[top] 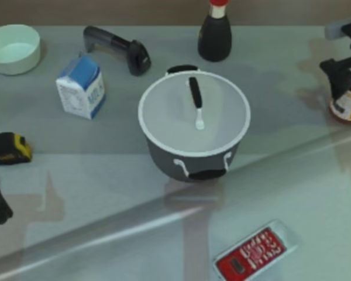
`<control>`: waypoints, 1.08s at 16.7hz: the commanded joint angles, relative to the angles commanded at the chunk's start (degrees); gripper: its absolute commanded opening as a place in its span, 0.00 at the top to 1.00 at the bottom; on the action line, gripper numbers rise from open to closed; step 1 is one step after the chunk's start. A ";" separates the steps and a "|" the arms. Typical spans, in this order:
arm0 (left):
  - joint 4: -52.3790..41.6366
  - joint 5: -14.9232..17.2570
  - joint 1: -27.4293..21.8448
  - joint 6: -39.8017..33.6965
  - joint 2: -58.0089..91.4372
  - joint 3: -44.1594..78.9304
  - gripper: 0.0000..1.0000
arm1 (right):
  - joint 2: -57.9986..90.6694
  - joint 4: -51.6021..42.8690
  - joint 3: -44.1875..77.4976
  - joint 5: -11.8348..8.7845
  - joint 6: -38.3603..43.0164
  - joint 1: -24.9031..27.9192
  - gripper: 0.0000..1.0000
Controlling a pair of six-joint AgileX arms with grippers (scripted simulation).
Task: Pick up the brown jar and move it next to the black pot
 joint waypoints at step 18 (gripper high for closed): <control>0.00 0.00 0.00 0.00 0.00 0.00 0.00 | -1.22 3.47 -4.25 -0.02 0.02 0.02 0.83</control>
